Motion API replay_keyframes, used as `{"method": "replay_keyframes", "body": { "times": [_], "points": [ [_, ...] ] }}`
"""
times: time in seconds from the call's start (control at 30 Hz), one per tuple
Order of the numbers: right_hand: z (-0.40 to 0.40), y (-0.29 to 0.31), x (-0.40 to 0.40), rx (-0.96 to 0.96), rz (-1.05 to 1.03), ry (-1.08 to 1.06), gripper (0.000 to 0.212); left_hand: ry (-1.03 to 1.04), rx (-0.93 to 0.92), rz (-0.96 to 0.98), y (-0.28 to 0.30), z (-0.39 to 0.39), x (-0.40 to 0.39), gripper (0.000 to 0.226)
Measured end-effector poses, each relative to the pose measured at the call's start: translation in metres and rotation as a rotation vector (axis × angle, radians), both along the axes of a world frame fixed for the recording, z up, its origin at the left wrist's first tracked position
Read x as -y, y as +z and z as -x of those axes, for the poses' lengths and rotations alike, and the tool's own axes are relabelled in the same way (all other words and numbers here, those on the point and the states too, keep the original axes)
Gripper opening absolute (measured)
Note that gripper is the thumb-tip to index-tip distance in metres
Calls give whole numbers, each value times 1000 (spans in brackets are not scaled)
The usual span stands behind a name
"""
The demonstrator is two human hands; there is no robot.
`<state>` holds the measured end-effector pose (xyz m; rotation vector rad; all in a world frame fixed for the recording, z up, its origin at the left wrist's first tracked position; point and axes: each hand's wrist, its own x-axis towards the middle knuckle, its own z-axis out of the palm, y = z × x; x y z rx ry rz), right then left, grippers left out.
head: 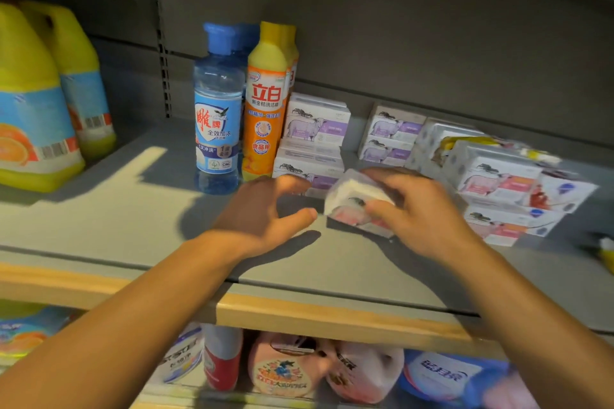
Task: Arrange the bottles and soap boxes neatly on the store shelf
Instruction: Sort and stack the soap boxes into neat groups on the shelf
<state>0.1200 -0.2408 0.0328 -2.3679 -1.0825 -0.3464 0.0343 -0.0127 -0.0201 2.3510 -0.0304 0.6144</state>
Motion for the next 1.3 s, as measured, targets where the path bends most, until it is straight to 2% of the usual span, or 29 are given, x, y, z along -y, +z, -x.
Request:
{"method": "replay_keyframes", "body": {
  "times": [0.13,0.2,0.27,0.37,0.5,0.57,0.7,0.83,0.9,1.03,1.3],
  "points": [
    [23,0,-31,-157,-84,121,46,-155,-53,84,9,9,3,44],
    [25,-6,-44,-210,-186,115,46,-118,-73,104,14,11,2,48],
    [25,-12,-51,-266,-344,69,42,-60,-59,136,16,10,0,46],
    [24,-26,-53,-397,-643,27,31,-20,-10,222,14,4,-3,28],
    [24,-48,-51,-687,-804,46,32,-120,-25,773,10,2,-4,21],
    [21,-50,-53,-728,-797,42,33,-146,-42,889,8,0,-6,20],
    [17,-47,-51,-783,-809,26,35,-171,-107,912,6,-3,-8,24],
    [14,-44,-45,-855,-765,38,22,-285,-127,899,7,0,-8,29],
    [13,-42,-44,-904,-766,34,27,-325,-163,908,10,3,-8,27],
    [9,-40,-41,-1007,-791,-18,42,-255,-243,867,13,3,-8,33],
    [1,-41,-39,-1086,-786,6,40,-210,-262,834,12,0,-8,42]
  ]
}}
